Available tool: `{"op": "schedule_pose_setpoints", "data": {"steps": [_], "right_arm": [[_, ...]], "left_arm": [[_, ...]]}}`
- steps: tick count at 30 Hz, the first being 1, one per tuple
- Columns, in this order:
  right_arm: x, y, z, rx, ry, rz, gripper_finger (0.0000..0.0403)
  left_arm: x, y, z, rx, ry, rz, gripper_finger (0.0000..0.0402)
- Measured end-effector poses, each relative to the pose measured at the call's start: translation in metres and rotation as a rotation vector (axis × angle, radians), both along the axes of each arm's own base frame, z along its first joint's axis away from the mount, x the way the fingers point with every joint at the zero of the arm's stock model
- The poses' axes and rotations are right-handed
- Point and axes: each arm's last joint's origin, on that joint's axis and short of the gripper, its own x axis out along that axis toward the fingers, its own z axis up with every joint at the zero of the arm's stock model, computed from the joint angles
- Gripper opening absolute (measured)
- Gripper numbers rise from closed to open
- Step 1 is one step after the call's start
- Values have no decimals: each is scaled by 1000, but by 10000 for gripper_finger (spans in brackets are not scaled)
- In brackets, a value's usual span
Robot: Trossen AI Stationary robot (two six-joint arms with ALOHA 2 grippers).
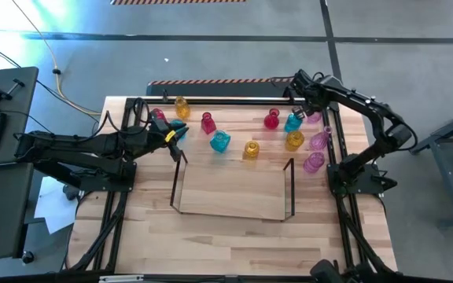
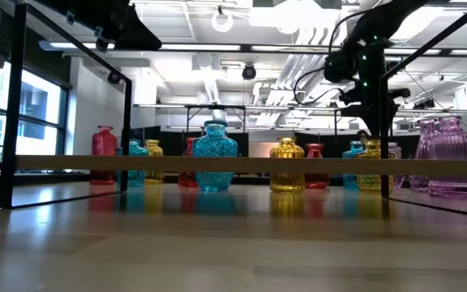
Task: Sort vases onto shelf
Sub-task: Put the top violet vase on the shelf
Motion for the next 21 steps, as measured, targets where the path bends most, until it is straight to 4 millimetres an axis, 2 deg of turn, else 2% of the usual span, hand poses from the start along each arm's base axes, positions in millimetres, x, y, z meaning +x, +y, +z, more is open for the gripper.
{"op": "schedule_pose_setpoints", "data": {"steps": [6, 21], "right_arm": [[-8, 0, -17, -17, 43, -26, 126], [-7, -4, -20, -49, 43, 3, 126]], "left_arm": [[0, 0, 0, 0, -2, 0, 67], [0, 0, 1, -15, -18, 3, 67]]}}
